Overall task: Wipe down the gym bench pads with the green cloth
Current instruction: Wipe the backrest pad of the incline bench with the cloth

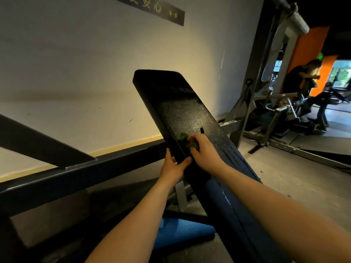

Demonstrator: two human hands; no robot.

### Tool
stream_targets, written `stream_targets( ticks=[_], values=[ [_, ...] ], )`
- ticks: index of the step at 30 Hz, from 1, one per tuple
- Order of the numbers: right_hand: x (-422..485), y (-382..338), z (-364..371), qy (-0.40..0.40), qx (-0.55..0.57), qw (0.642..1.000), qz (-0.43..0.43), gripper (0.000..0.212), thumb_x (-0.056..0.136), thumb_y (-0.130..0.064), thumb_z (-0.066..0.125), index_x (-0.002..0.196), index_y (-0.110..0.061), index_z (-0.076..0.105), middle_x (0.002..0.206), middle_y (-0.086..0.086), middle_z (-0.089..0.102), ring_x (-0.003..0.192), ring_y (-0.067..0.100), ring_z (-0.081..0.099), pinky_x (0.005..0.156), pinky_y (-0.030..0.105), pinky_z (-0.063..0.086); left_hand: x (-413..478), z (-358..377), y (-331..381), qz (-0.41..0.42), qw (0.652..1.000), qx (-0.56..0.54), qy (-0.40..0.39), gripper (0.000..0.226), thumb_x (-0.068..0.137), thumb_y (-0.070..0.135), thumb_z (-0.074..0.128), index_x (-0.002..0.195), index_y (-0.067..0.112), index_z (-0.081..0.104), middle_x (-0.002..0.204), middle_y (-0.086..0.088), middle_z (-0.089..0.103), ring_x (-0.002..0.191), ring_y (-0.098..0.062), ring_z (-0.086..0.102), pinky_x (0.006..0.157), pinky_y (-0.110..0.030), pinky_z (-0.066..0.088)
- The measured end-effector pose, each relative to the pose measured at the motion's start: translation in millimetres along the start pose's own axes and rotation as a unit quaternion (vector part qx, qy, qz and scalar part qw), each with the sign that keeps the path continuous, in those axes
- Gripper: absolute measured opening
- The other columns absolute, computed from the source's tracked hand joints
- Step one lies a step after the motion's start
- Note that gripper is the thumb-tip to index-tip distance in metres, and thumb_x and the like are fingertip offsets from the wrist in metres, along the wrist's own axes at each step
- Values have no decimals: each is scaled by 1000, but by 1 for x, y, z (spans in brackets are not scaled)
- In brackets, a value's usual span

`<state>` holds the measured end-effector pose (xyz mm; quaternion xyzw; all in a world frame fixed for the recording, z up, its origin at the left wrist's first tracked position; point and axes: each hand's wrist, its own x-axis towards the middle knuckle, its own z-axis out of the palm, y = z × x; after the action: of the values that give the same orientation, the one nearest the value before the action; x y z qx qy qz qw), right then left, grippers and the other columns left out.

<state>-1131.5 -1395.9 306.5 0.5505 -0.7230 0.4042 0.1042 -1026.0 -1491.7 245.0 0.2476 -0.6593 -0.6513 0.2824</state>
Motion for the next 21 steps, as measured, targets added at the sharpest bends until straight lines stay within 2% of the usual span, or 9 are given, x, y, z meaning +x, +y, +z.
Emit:
stream_targets(
  ticks=[2, 5, 8, 10, 11, 13, 15, 18, 21],
  values=[
    [21, -10, -3, -43, -48, 997, -33, 34, 87, 9, 52, 115, -8, 59, 117, 6, 52, 112, 20, 48, 96, 16, 35, -1, -1, -1, 3, 1000, -24, -16, 71, 80, 42, 81, 140, 35, 44, 126, 4, 67, 113, -16, 66, 100, -43, 53],
    [38, -27, 16, -24, -52, 998, -35, 31, 92, 5, 51, 115, -9, 65, 123, 9, 54, 116, 24, 47, 101, 28, 37, -4, -2, -6, 17, 997, -67, -17, 60, 87, 28, 77, 140, 35, 50, 123, 9, 69, 114, -12, 65, 99, -36, 52],
    [24, -30, 30, 12, -6, 1000, 18, 31, 91, 7, 48, 110, -5, 69, 120, 7, 52, 115, 19, 47, 101, 14, 33, -3, 1, -8, 13, 997, -82, -8, 51, 89, 18, 74, 130, 41, 54, 121, 7, 70, 115, -16, 65, 101, -41, 52],
    [6, -25, 27, 15, 7, 999, 27, 30, 86, 10, 50, 100, -6, 71, 110, 2, 53, 106, 11, 48, 93, 2, 30, -5, 2, -5, 18, 997, -69, 3, 46, 86, 25, 76, 120, 47, 55, 119, 7, 70, 115, -16, 65, 103, -45, 51],
    [-2, -22, 23, 18, 9, 999, 31, 28, 83, 11, 51, 92, -7, 71, 104, 0, 53, 100, 9, 49, 89, 2, 32, -4, 3, -6, 20, 998, -65, 9, 44, 80, 33, 78, 116, 48, 57, 118, 8, 71, 114, -15, 66, 103, -45, 51],
    [-19, -16, 14, 21, 12, 999, 47, 26, 81, 11, 55, 77, -12, 67, 94, -1, 54, 91, 12, 53, 84, 14, 39, -1, 5, -7, 25, 997, -70, 8, 49, 67, 44, 77, 113, 48, 60, 113, 8, 73, 110, -15, 68, 102, -47, 52],
    [-28, -14, 7, 11, -4, 998, 55, 26, 80, 7, 59, 70, -16, 65, 90, 1, 55, 86, 16, 55, 82, 24, 43, 3, 6, -11, 26, 998, -62, 7, 51, 65, 41, 75, 114, 45, 60, 110, 8, 74, 107, -16, 69, 101, -49, 52],
    [-15, -19, -1, -10, -27, 998, 53, 22, 78, 4, 61, 71, -14, 69, 88, 2, 59, 87, 20, 59, 83, 28, 45, -2, 7, -4, 28, 998, -50, 7, 46, 81, 27, 77, 120, 39, 57, 120, -2, 71, 110, -21, 67, 102, -49, 52],
    [5, -34, 1, -4, 16, 999, 43, 24, 82, 5, 57, 88, -14, 71, 101, 3, 61, 97, 16, 57, 82, 10, 40, -19, 10, 9, 37, 998, -48, 24, 68, 93, 23, 69, 150, 30, 32, 136, -2, 61, 122, -20, 59, 103, -40, 49]
  ],
)
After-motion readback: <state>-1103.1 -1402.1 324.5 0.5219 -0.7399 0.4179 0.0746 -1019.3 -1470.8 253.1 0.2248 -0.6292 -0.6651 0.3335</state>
